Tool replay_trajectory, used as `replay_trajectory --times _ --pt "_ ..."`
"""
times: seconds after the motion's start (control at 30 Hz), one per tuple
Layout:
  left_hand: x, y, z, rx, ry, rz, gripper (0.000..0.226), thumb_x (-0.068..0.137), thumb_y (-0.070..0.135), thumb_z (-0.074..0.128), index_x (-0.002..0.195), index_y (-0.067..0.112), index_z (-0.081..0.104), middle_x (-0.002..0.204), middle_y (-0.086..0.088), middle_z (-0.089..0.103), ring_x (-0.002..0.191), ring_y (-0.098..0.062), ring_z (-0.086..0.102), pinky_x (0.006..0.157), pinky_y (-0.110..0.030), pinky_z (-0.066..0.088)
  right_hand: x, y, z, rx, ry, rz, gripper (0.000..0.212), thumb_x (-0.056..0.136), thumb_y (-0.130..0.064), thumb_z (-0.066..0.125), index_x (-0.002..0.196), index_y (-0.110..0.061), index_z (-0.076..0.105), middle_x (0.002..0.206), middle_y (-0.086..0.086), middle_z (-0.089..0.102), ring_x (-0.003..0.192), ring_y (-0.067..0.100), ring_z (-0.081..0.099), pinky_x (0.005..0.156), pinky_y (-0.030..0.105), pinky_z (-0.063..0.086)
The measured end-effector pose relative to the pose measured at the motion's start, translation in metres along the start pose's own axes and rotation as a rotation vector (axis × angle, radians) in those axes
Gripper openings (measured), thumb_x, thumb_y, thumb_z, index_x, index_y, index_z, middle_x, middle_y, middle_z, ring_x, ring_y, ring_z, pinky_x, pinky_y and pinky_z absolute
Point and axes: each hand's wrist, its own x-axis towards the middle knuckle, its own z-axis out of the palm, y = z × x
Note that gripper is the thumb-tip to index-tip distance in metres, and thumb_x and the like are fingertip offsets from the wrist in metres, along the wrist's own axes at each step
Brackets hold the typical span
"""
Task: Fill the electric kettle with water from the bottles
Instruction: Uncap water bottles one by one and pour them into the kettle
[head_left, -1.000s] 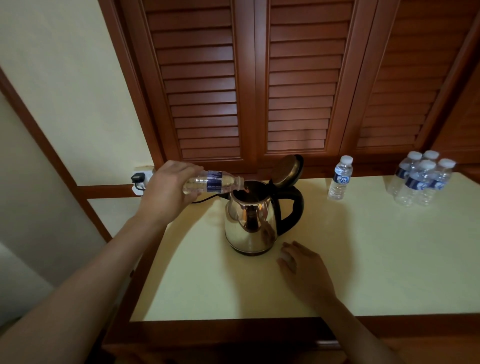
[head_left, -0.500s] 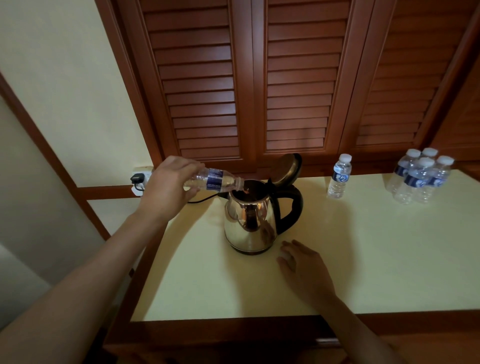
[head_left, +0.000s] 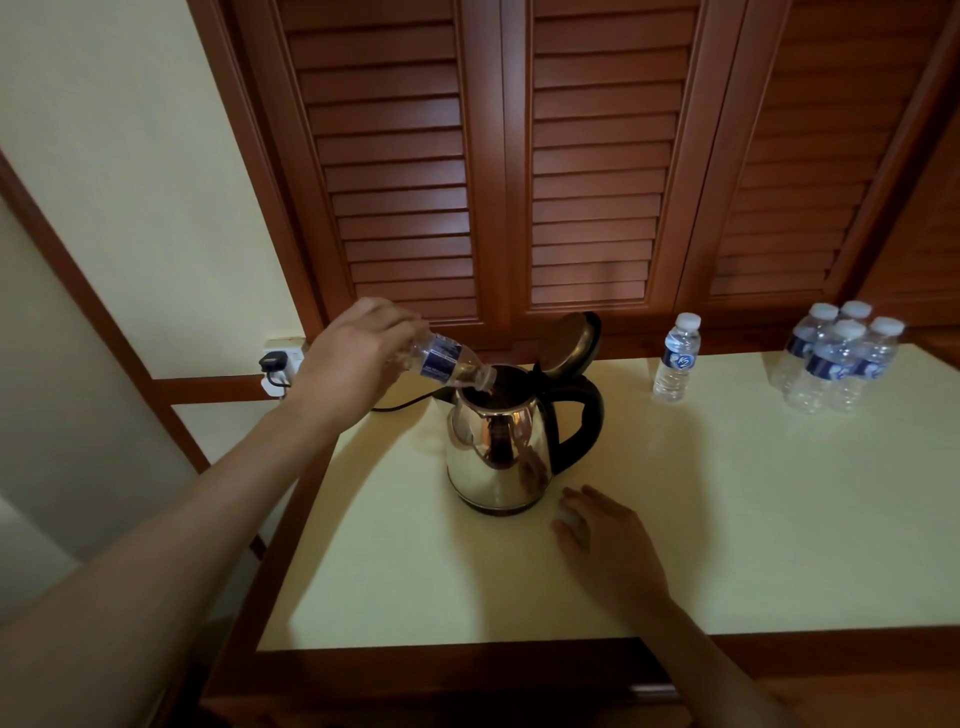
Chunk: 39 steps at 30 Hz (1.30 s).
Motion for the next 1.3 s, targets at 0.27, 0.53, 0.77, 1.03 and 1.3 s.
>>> replay_trajectory --times 0.27,0.53,0.77,1.03,1.3 --pt "0.021 -0.001 0.0 0.182 0.063 0.282 0.041 0.086 -0.002 0.063 0.127 0.0 0.065 0.127 -0.017 0.066 0.122 -0.038 0.056 0.112 -0.046 0.039 0.0 0.001 0.001 0.001 0.022 -0.014 0.043 0.088 -0.04 0.055 0.123 -0.019 0.066 0.126 0.0 0.067 0.128 0.016 0.054 0.102 0.039 0.047" --pt "0.028 0.01 0.008 0.201 0.164 0.445 0.035 0.093 0.0 0.045 0.122 -0.001 0.067 0.121 -0.018 0.067 0.122 -0.033 0.054 0.123 -0.041 0.025 0.001 0.003 0.003 0.007 0.014 -0.023 0.039 0.09 -0.038 0.056 0.122 -0.02 0.066 0.126 -0.004 0.066 0.131 0.015 0.051 0.104 0.039 0.045" --pt "-0.017 0.006 0.03 0.186 0.256 0.063 0.04 0.086 0.001 0.07 0.126 0.001 0.065 0.125 -0.015 0.067 0.115 -0.037 0.059 0.101 -0.044 0.041 0.0 0.0 -0.001 0.02 -0.009 0.002 0.04 0.092 -0.037 0.058 0.127 -0.02 0.064 0.131 -0.001 0.064 0.134 0.014 0.047 0.106 0.04 0.044" --pt "-0.103 0.054 0.058 -0.387 0.243 -0.696 0.055 0.074 0.038 0.087 0.121 0.019 0.066 0.11 0.006 0.068 0.101 -0.014 0.061 0.083 -0.029 0.047 0.003 0.001 0.001 0.033 -0.03 0.003 0.04 0.09 -0.045 0.058 0.118 -0.017 0.066 0.123 -0.003 0.067 0.124 0.016 0.055 0.1 0.04 0.047" --pt "-0.152 0.123 0.092 -0.878 0.135 -0.981 0.037 0.072 0.024 0.09 0.1 0.014 0.068 0.086 0.015 0.072 0.086 0.0 0.069 0.078 -0.018 0.056 0.0 -0.005 -0.006 -0.011 0.069 0.009 0.032 0.087 -0.046 0.066 0.102 -0.017 0.064 0.101 -0.002 0.06 0.095 0.02 0.048 0.082 0.034 0.046"
